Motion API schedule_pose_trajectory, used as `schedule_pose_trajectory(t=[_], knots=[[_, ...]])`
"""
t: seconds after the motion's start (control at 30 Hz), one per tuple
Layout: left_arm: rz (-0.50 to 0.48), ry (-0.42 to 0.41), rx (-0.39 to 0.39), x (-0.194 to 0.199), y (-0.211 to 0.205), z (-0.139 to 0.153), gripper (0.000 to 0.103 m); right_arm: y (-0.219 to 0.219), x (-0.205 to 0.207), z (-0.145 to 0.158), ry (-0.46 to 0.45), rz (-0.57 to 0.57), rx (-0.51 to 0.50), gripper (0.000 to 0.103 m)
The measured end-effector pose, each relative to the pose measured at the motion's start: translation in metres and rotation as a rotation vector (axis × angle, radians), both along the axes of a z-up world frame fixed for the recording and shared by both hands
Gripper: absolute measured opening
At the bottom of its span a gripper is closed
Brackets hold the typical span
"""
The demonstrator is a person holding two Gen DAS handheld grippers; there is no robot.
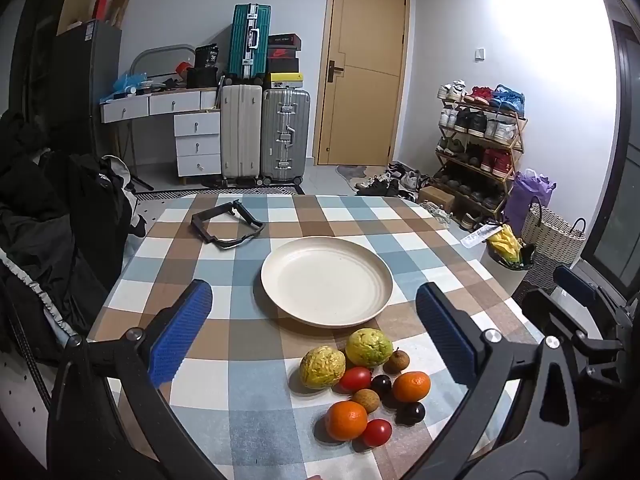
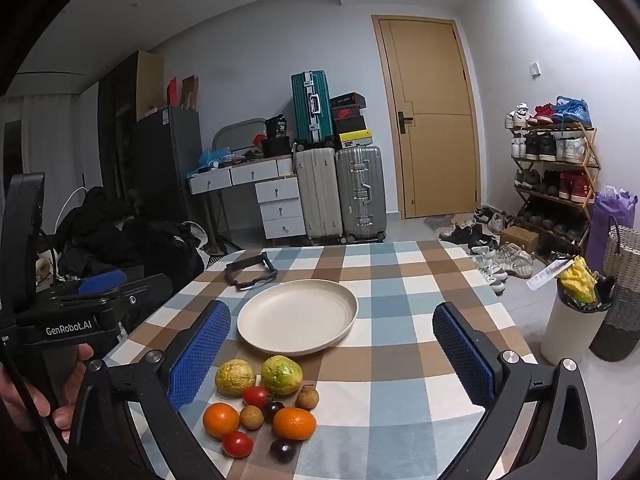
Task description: Organize fruits
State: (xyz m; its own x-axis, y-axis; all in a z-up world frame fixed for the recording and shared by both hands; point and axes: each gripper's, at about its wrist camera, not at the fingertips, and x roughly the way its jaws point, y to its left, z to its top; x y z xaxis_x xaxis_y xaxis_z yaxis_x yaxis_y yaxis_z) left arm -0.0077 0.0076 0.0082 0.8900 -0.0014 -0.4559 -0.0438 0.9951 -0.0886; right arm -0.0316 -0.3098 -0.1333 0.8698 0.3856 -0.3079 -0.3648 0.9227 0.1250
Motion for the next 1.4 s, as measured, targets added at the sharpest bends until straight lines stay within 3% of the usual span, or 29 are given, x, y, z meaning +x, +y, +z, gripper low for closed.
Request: schedule_pose_trajectory(t=[0.7,1.07,1.4], knots=[[-0.004,0.002,-0.003,0.0,0.001,-0.003,0.102,0.001,0.001,0.002,0.003,0.0,-0.002,0.103],[-0.04,0.064,-0.045,0.008,0.006,-0.033,0.102,-0.001,0.004,-0.007,0.015,0.0,-0.01,0.103],[-0.071,0.143,-0.06,0.028,0.014,-0.072,0.102,-0.008,0.016,-0.017,0.104,-0.003,-0.012,0.103]])
